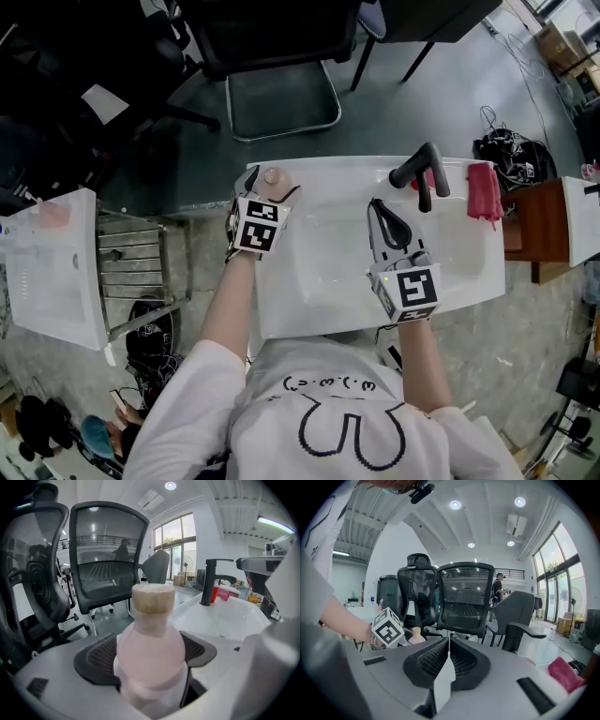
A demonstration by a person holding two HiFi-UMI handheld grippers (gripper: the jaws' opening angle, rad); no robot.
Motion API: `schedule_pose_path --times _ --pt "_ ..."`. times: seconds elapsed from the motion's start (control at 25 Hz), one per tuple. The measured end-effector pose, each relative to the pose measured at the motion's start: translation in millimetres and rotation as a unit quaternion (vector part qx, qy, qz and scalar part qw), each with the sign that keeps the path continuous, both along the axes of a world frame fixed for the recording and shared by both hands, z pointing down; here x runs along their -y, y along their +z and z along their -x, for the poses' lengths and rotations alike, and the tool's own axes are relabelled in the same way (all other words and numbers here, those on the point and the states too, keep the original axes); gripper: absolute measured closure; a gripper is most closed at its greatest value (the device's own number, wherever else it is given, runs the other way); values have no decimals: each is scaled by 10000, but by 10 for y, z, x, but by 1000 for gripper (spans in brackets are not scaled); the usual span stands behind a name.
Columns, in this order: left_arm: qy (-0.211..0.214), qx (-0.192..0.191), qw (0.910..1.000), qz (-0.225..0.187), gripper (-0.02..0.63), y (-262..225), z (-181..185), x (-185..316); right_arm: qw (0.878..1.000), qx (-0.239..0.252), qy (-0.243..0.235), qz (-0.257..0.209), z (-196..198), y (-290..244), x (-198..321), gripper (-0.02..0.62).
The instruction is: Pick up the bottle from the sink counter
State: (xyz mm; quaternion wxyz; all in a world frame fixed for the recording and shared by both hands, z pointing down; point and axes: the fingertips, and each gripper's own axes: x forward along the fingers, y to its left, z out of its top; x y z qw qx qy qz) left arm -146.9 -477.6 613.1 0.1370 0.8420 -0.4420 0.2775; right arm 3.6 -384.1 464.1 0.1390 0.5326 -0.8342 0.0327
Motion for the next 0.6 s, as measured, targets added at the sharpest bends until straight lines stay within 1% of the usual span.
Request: schedule_pose_path --times 0.16,0.2,0.44,0.6 --pt "-51 125 9990 422 198 111 -14 0 10000 -2 18 2 2 -5 23 565" --pt "-53 154 9987 474 198 130 -15 -3 10000 -1 34 2 -6 -6 29 565" --pt "-81 189 9986 488 199 138 -11 7 9999 61 135 57 -27 25 56 565" --pt "-87 203 9986 484 204 148 -5 7 9999 100 103 79 -12 34 31 565"
